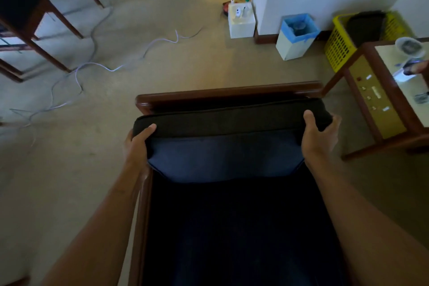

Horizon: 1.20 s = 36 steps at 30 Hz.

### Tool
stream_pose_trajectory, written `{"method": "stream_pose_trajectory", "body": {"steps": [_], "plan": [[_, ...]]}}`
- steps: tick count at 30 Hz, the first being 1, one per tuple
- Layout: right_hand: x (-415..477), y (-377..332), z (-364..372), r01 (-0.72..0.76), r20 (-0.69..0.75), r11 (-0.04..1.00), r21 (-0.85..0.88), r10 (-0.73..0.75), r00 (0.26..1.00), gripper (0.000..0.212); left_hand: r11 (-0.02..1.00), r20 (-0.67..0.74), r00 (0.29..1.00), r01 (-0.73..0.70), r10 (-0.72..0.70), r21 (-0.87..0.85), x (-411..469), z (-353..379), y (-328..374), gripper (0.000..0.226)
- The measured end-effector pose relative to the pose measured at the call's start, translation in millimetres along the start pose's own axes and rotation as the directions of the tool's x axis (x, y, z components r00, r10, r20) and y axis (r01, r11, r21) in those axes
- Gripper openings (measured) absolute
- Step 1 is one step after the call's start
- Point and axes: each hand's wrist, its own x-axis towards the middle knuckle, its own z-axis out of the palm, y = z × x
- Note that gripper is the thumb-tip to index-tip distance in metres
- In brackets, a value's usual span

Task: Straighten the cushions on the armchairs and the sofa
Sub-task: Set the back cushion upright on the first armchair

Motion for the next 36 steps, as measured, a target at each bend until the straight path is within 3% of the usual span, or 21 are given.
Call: {"method": "stream_pose_trajectory", "body": {"steps": [2,5,8,11,14,16,19,22,25,27,32,35,36], "plan": [[12,7,10,0.013,0.047,0.997,-0.073,-0.01,0.999,0.053,1.0,-0.005,1.0,0.021,-0.021,0.009,10,12,-5,0.043],[22,14,21,0.013,0.12,0.983,-0.182,0.009,0.993,0.067,0.999,-0.037,0.999,0.022,-0.02,0.038,25,25,-13,0.031],[28,21,33,0.03,0.077,0.969,-0.244,-0.012,0.997,0.068,0.995,-0.062,0.998,-0.006,0.012,0.101,38,32,-15,0.028],[32,24,43,0.053,0.057,0.953,-0.297,-0.038,0.998,0.065,0.965,-0.072,0.992,-0.081,0.102,0.25,47,34,-18,0.035],[34,33,49,0.12,0.062,0.94,-0.32,-0.105,0.992,0.056,0.863,-0.106,0.966,-0.157,0.235,0.48,45,40,-17,0.052],[33,40,47,0.181,0.081,0.893,-0.412,-0.162,0.984,0.052,0.721,-0.069,0.936,-0.218,0.346,0.658,37,43,-19,0.057],[31,43,35,0.266,0.18,0.786,-0.558,-0.198,0.963,0.054,0.329,0.086,0.869,-0.273,0.487,0.904,19,45,-19,0.054],[25,42,10,0.424,0.366,0.66,-0.62,-0.235,0.9,0.063,0.075,0.256,0.902,-0.299,0.348,0.951,-10,56,-9,0.059],[9,38,-22,0.527,0.492,0.547,-0.651,-0.224,0.841,0.067,-0.061,0.426,0.88,-0.423,0.211,0.904,-48,73,-5,0.064],[-8,32,-49,0.537,0.512,0.526,-0.66,-0.209,0.833,0.069,-0.118,0.542,0.827,-0.53,0.15,0.84,-78,87,-5,0.065],[-65,29,-147,0.388,0.374,0.578,-0.718,-0.149,0.915,0.067,-0.169,0.779,0.625,-0.762,0.057,0.625,-166,135,-7,0.065],[-98,35,-212,0.272,0.293,0.567,-0.777,-0.056,0.955,0.069,-0.192,0.888,0.457,-0.868,0.056,0.459,-226,169,-9,0.065],[-115,42,-255,0.174,0.196,0.57,-0.803,-0.024,0.98,0.072,-0.213,0.936,0.353,-0.913,0.02,0.349,-265,188,-15,0.065]]}}
